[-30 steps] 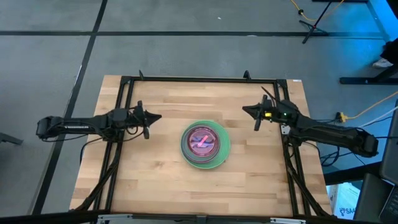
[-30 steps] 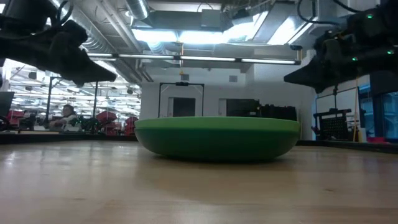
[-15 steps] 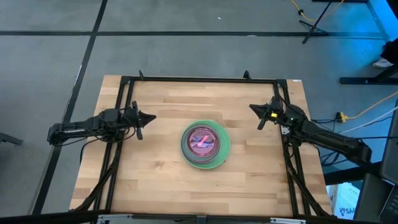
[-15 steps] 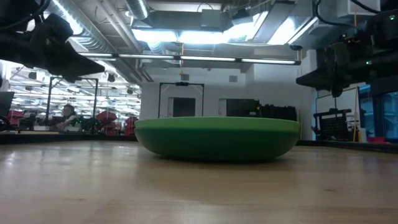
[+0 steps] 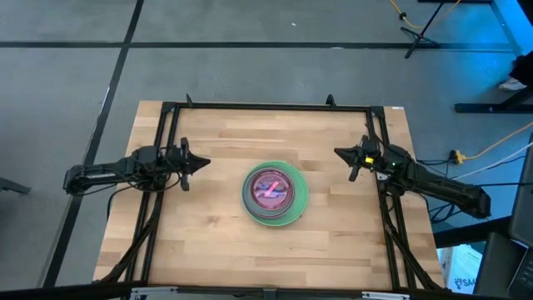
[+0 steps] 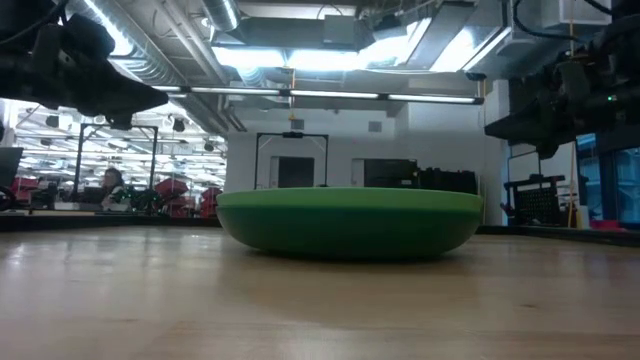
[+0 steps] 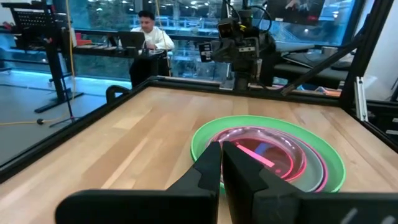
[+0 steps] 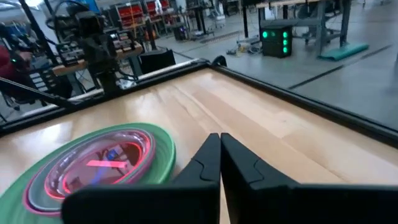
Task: Stack plastic plates
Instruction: Return to Home Position
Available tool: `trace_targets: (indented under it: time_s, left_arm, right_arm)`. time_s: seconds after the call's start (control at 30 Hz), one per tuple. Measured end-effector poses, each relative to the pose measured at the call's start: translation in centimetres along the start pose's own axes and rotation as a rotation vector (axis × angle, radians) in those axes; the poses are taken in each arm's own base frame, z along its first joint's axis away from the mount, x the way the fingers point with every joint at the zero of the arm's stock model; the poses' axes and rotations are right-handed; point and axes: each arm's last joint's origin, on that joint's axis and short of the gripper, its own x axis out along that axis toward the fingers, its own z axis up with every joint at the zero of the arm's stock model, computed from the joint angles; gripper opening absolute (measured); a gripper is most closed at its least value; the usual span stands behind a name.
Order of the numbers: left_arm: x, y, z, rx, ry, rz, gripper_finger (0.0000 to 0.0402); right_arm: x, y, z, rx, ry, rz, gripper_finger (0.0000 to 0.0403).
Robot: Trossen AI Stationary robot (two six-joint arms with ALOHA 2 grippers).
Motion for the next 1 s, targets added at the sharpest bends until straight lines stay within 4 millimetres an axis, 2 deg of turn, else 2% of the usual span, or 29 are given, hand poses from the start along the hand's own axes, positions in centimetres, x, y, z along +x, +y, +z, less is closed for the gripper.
trace_targets:
  time_s: [0.3,0.43,0.6,0.83,1.0]
  left_arm:
    - [0.0,0.0,0.0,0.011,0.002,-0.017,0.0009]
    - [0.0,-0.2,0.0,0.063,-0.006,-0.073,0.0005]
    - [0.0,0.0,0.0,0.070,-0.006,-0.059,0.0003]
    - [0.2,-0.2,-0.2,0.008,-0.053,-0.110,0.0001]
    - [0.3,-0.1,-0.4,-0.005,-0.056,-0.043,0.0005]
  right_arm:
    - [-0.1,1.9,-0.9,-0.074,-0.008,0.121,0.0001]
    - [-0.1,2.0,-1.0,-0.106,0.006,0.163,0.0001]
    - [-0.1,2.1,-1.1,-0.130,0.017,0.199,0.0001]
    - [-0.1,2.1,-1.1,-0.110,0.022,0.207,0.0001]
    - [-0.1,2.1,-1.1,-0.107,0.022,0.200,0.0001]
